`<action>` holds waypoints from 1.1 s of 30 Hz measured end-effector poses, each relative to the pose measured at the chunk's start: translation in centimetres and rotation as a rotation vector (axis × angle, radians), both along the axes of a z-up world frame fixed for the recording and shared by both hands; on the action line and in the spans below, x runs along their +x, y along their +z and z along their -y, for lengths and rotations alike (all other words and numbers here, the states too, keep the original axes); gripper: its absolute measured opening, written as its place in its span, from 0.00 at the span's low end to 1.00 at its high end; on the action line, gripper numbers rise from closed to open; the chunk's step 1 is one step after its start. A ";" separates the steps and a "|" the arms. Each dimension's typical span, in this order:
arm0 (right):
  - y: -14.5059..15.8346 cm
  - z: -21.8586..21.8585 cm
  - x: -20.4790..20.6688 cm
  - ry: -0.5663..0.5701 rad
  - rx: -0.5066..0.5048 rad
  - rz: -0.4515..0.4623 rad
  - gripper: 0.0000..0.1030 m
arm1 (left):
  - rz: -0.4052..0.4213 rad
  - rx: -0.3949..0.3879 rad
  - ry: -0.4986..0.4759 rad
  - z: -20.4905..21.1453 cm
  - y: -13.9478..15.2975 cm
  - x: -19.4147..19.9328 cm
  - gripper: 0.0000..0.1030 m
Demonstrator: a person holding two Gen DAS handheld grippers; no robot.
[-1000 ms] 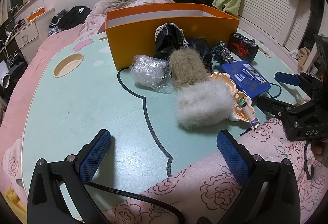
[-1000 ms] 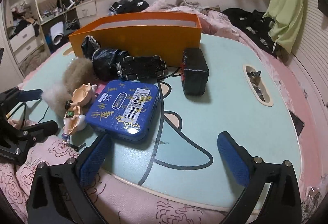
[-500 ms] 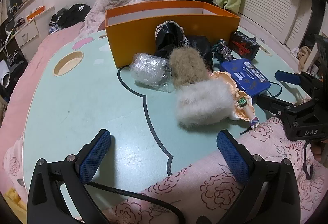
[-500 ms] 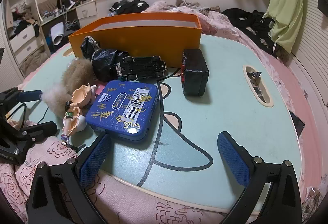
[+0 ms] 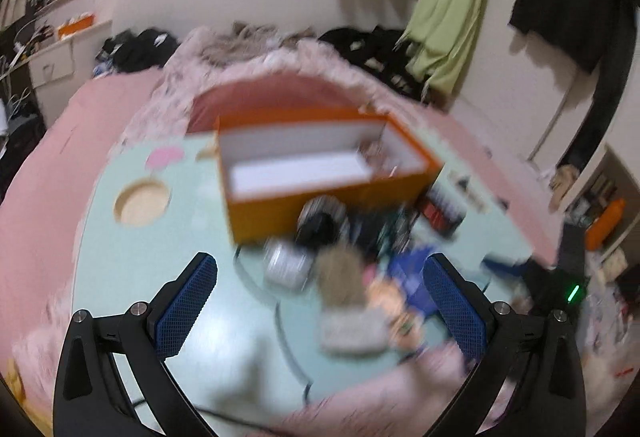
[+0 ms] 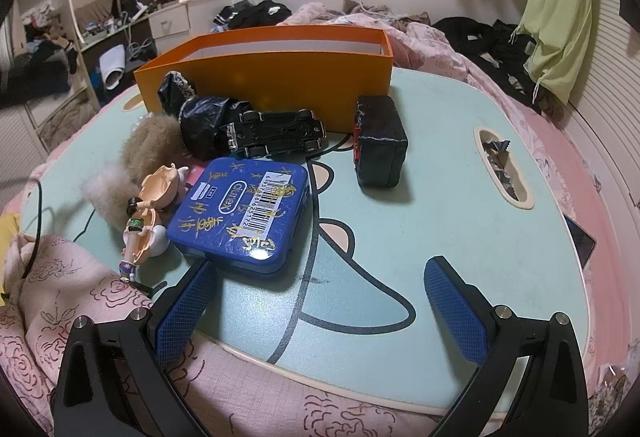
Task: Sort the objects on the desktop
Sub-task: 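Reach into the box and grasp the brown carton with the left gripper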
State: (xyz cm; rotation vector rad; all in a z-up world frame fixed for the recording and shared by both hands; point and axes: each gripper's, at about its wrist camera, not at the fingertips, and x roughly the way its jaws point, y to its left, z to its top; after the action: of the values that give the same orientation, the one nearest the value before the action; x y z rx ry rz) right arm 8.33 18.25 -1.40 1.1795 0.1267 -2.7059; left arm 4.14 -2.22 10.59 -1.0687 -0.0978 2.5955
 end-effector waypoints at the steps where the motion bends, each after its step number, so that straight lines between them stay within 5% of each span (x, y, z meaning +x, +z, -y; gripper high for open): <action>1: 0.0 0.0 0.0 0.000 0.000 0.000 1.00 | -0.008 0.004 -0.009 -0.5 0.8 -0.8 1.00; 5: 0.0 0.0 0.1 0.000 0.000 -0.001 1.00 | 0.055 0.022 -0.048 -2.8 2.4 -4.8 1.00; 12: 0.3 0.2 -0.2 0.002 -0.003 -0.003 1.00 | 0.314 0.071 -0.083 -8.0 -0.3 -12.5 0.99; 18: 0.8 0.6 -0.7 0.003 -0.004 -0.006 1.00 | 0.499 0.054 -0.050 -11.9 -3.8 -18.5 0.77; 22: 0.9 0.8 -0.7 0.003 -0.005 -0.008 1.00 | 0.516 -0.006 -0.034 -13.8 -5.5 -20.5 0.76; 25: 0.8 0.7 -0.7 0.003 -0.006 -0.008 1.00 | 0.547 -0.048 -0.034 -14.9 -7.1 -21.2 0.58; 33: 0.8 0.6 -0.7 0.002 -0.009 -0.007 1.00 | 0.532 -0.036 -0.048 -13.5 -7.0 -20.3 0.45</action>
State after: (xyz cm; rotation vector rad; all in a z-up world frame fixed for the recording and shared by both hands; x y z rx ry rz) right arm 7.64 17.61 -0.63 1.1667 0.1172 -2.7064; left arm -16.12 11.25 3.58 -1.7232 -0.1472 2.2130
